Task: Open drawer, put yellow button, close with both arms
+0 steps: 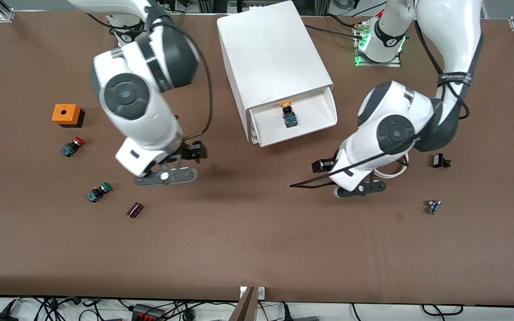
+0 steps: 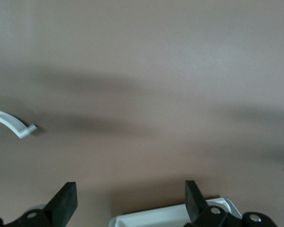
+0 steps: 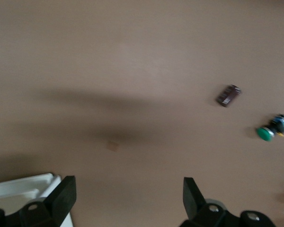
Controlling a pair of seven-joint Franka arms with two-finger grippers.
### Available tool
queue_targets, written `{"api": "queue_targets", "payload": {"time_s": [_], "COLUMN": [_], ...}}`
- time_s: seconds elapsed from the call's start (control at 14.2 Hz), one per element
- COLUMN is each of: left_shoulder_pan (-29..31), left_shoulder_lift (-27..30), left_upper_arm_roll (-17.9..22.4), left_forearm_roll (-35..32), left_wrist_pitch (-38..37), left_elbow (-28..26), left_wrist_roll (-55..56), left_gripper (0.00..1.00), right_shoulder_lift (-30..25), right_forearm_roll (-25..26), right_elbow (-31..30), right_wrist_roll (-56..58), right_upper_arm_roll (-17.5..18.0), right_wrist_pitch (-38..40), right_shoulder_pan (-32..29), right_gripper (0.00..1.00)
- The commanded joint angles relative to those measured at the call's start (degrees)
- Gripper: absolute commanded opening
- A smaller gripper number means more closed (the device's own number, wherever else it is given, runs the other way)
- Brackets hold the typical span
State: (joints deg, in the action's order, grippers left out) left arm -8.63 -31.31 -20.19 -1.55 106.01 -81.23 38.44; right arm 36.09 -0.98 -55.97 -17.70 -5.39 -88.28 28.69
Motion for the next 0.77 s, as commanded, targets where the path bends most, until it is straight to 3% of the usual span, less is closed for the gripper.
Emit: {"api": "queue_targets", "payload": {"time_s": [0.0, 0.28, 0.56, 0.7], "left_shoulder_pan": [0.46, 0.54, 0.55, 0.72], "left_shoulder_lift": [2.83, 4.75, 5.90, 6.52], "left_upper_arm_roll": [-3.62, -7.05, -8.99, -10.57], "left_forearm_roll": [-0.30, -0.30, -0.30, -0.30], "left_wrist_pitch": [3.32, 8.24, 8.25, 8.25], "left_elbow": [-6.82, -12.63, -15.19, -16.94], "left_wrist_roll": [4.96, 11.39, 12.36, 12.36], "left_gripper": [1.00, 1.00, 1.00, 1.00], "right_shoulder_lift": [-2.51, -3.56, -11.81, -13.67], "right_forearm_roll": [0.62, 3.43, 0.73, 0.71], "right_elbow": [-0.45, -2.37, -14.40, -15.92], "right_wrist_roll": [1.61, 1.79, 2.14, 2.49], "right_upper_arm_roll": [0.82, -1.81, -1.30, 0.63], "right_wrist_pitch": [4.07, 10.32, 1.11, 0.74], "right_shoulder_pan": [-3.90, -4.96, -13.03, -16.72], "right_gripper": [1.00, 1.00, 1.00, 1.00]}}
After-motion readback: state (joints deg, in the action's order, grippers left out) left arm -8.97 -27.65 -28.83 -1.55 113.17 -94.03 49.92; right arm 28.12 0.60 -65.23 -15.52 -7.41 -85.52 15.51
